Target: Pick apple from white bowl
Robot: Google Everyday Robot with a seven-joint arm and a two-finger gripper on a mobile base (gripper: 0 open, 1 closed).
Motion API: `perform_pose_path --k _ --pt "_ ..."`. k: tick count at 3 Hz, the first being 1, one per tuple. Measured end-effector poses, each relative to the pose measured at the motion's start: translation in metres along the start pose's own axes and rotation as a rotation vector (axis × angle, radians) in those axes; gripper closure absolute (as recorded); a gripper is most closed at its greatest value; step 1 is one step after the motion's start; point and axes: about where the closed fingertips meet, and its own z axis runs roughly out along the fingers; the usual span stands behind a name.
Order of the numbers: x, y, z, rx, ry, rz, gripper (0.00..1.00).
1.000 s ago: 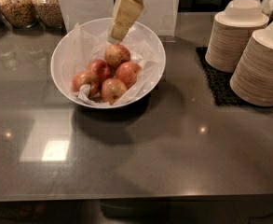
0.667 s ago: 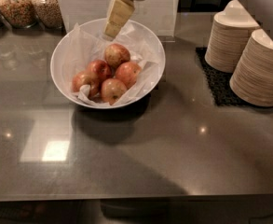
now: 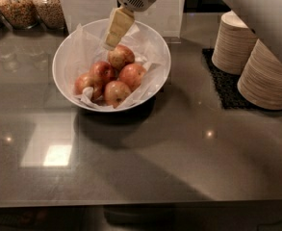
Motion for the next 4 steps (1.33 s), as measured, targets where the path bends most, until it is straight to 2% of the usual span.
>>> perform_pose_path --k 1,2,3,4 --pt "0.009 0.025 0.046 -0.071 0.000 0.055 0.00" --pt "0.019 0.048 0.079 -0.106 0.009 0.125 0.00" --pt "0.021 0.051 0.078 -0.119 -0.001 0.123 0.00" --pt "0.009 0.050 0.058 -0.142 0.025 0.089 0.00"
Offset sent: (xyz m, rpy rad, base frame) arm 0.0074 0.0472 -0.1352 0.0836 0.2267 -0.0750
